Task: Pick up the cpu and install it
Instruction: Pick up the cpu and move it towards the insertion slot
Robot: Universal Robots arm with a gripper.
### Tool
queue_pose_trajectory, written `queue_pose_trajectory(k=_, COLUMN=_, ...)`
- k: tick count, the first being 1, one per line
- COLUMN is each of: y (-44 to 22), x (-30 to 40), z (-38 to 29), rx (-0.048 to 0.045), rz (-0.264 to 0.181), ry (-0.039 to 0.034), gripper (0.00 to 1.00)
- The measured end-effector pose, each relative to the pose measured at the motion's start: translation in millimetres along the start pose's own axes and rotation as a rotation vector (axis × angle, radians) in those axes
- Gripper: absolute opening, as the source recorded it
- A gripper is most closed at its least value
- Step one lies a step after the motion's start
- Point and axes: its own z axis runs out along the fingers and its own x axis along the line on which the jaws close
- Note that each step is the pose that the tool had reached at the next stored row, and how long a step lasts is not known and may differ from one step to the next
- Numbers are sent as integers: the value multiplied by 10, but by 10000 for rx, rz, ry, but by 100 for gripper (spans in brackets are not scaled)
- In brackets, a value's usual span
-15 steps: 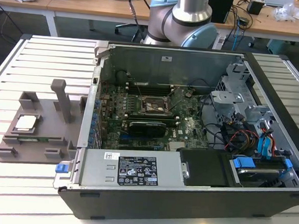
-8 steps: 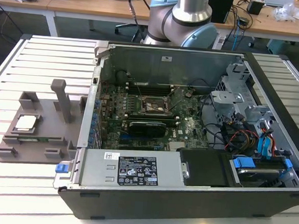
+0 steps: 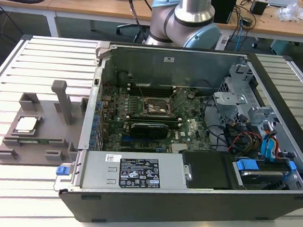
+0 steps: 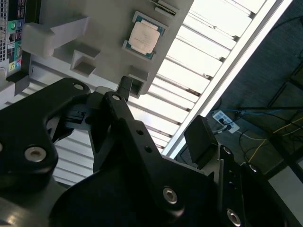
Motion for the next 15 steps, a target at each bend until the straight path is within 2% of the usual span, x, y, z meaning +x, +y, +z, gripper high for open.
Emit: queue_pose_trajectory(k=15, y=-3, x=2, z=74, rx=0, rz=0, ry=0, gripper=72)
